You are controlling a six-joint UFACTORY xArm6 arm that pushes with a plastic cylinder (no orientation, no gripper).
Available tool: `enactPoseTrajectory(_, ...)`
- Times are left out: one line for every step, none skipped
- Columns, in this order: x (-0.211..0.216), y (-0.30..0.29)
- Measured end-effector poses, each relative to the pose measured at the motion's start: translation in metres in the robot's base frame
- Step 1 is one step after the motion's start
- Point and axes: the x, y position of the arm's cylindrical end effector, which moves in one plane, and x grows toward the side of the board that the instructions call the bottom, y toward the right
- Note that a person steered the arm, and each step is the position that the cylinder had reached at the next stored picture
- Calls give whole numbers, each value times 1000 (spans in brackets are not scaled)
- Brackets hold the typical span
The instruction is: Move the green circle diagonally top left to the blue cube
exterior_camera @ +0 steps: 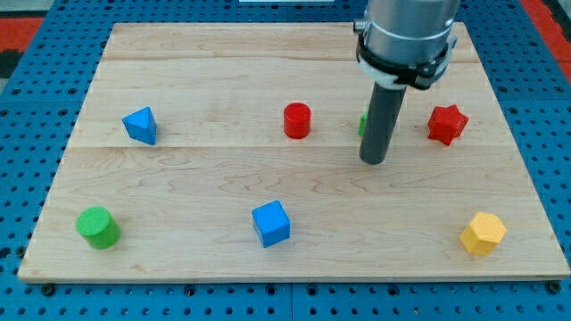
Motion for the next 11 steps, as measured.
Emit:
enactPoseTrajectory(33, -96)
enactPoseTrajectory(68, -155)
enactPoseTrajectory(105, -223)
enactPoseTrajectory(147, -254)
enactPoseTrajectory(123, -337)
enactPoseTrajectory(102, -315)
enactPoseTrajectory(94, -261)
enactPoseTrajectory(63, -241)
enactPoseTrajectory(15, -202)
enactPoseTrajectory(-8, -161)
enactPoseTrajectory(-10, -146)
